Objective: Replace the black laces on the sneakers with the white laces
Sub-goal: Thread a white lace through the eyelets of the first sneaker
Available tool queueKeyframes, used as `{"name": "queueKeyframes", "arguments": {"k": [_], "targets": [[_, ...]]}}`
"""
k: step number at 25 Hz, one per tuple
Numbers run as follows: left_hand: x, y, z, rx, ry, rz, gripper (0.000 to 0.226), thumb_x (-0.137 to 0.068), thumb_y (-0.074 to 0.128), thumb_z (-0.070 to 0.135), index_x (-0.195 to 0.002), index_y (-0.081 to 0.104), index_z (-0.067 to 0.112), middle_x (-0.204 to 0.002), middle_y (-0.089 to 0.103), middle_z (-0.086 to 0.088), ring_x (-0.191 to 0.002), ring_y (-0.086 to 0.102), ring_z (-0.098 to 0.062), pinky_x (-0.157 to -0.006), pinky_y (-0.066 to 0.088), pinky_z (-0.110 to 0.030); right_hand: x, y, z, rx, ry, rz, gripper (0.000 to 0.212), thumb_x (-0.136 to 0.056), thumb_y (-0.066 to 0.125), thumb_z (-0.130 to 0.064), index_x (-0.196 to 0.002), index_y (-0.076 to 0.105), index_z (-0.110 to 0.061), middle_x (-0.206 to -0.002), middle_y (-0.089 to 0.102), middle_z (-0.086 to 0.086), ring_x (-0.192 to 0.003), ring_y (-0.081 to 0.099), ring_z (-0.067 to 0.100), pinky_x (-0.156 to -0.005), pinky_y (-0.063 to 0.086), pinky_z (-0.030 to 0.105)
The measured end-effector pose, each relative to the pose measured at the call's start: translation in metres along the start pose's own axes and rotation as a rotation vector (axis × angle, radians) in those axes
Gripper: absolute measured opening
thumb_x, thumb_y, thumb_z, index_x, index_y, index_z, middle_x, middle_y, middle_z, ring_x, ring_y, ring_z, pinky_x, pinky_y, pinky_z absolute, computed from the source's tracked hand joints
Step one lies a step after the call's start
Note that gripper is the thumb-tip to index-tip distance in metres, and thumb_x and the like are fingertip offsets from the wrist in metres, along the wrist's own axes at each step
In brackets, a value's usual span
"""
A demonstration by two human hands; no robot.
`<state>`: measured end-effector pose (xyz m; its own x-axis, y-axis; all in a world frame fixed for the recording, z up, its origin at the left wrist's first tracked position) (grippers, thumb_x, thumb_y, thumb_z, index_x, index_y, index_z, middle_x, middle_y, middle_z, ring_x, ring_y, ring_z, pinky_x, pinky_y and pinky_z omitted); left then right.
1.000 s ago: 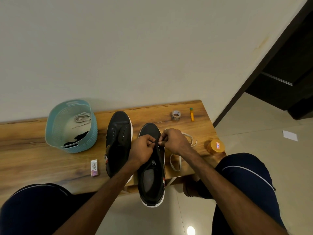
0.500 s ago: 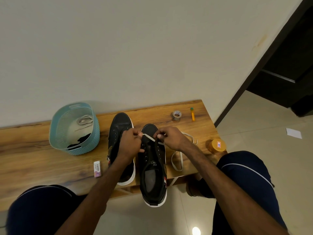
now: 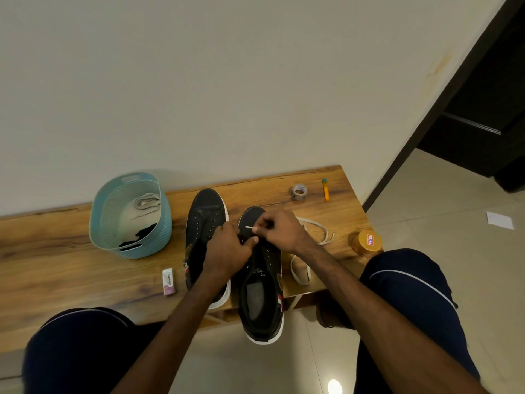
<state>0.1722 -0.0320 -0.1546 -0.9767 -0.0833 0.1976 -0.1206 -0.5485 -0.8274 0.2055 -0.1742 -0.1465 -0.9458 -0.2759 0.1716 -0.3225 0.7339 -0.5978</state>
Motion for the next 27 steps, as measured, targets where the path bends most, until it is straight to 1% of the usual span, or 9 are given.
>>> {"name": "queueKeyframes", "arguments": {"k": [3,5,7,12,18,21,24,25,27], "targets": [[0.006,-0.003,0.010,-0.062,-0.008,0.003,0.035,-0.088,0.068,0.036,-0.101,0.055,0.006,-0.092,0.059,-0.006,-0.081,0.059,-0.021,-0.061,0.039,-0.028,-0.001,0.009,0.003,0.054,0.018,-0.057,0.012,-0.091,0.068,-0.021,-0.096,0.077,-0.015,-0.092,0.073,-0.002,-0.083,0.062,0.007,-0.069,0.046,0.020],[0.005,-0.008,0.003,0.063,-0.035,0.006,0.021,-0.090,0.062,0.024,-0.086,0.064,0.003,-0.075,0.066,-0.009,-0.070,0.065,-0.026,-0.057,0.050,-0.035,-0.003,0.013,0.002,0.065,0.023,-0.072,0.013,-0.092,0.067,-0.020,-0.098,0.077,-0.014,-0.094,0.073,-0.001,-0.084,0.061,0.006,-0.067,0.043,0.019],[0.004,-0.012,-0.013,0.234,-0.106,0.001,0.018,-0.091,0.058,0.016,-0.080,0.071,0.010,-0.070,0.069,-0.012,-0.068,0.068,-0.029,-0.066,0.059,-0.045,-0.005,0.019,0.003,0.062,0.038,-0.106,0.014,-0.092,0.066,-0.021,-0.099,0.077,-0.015,-0.095,0.073,-0.002,-0.084,0.061,0.004,-0.070,0.044,0.020],[0.005,-0.009,-0.021,0.333,-0.148,-0.024,0.020,-0.092,0.054,0.008,-0.086,0.073,0.012,-0.075,0.071,-0.014,-0.077,0.069,-0.033,-0.073,0.059,-0.050,-0.002,0.024,0.000,0.103,0.026,-0.126,0.015,-0.092,0.066,-0.027,-0.099,0.077,-0.019,-0.089,0.070,-0.010,-0.083,0.059,0.002,-0.079,0.050,0.030],[0.007,0.003,-0.022,0.564,-0.203,-0.052,0.021,-0.101,0.048,0.010,-0.104,0.068,0.004,-0.085,0.069,-0.011,-0.072,0.068,-0.020,-0.069,0.061,-0.036,-0.001,0.022,-0.003,0.216,0.015,-0.077,0.015,-0.093,0.065,-0.028,-0.098,0.076,-0.021,-0.075,0.047,-0.023,-0.088,0.049,0.004,-0.091,0.044,0.045],[0.007,0.004,-0.014,0.465,-0.159,-0.009,0.006,-0.097,0.058,0.012,-0.098,0.063,0.010,-0.086,0.067,-0.006,-0.068,0.068,-0.014,-0.063,0.060,-0.030,-0.005,0.027,0.003,0.204,0.046,-0.129,0.014,-0.093,0.063,-0.025,-0.091,0.077,-0.024,-0.082,0.064,-0.016,-0.092,0.058,0.011,-0.092,0.047,0.050],[0.006,0.000,-0.005,0.316,-0.093,0.046,0.006,-0.097,0.058,0.016,-0.092,0.059,0.013,-0.084,0.066,-0.005,-0.061,0.066,-0.014,-0.050,0.052,-0.021,-0.004,0.030,0.007,0.130,0.043,-0.221,0.027,-0.097,0.057,-0.030,-0.075,0.071,-0.025,-0.072,0.064,-0.005,-0.071,0.056,0.011,-0.075,0.046,0.035],[0.005,-0.002,-0.004,0.278,-0.066,0.055,0.006,-0.098,0.055,0.015,-0.093,0.057,0.013,-0.086,0.065,-0.005,-0.063,0.066,-0.015,-0.049,0.051,-0.020,-0.002,0.031,0.006,0.125,0.039,-0.257,0.026,-0.097,0.058,-0.036,-0.076,0.070,-0.025,-0.073,0.062,-0.004,-0.070,0.055,0.010,-0.071,0.043,0.032],[0.003,-0.011,-0.006,0.286,-0.022,0.118,0.007,-0.099,0.051,0.013,-0.094,0.054,0.016,-0.089,0.065,-0.005,-0.069,0.066,-0.018,-0.054,0.056,-0.029,0.003,0.031,0.004,0.194,0.033,-0.289,0.025,-0.090,0.065,-0.046,-0.100,0.071,-0.023,-0.096,0.056,-0.006,-0.094,0.054,0.014,-0.083,0.045,0.039]]}}
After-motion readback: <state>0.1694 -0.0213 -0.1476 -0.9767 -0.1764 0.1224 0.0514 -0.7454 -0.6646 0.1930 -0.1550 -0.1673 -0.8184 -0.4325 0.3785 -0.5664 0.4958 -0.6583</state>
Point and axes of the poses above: each hand's wrist, its own x-axis away from the middle knuckle, its own y-axis out of the palm, z = x × y, the point moved 8 cm from there along -x, towards the middle knuckle
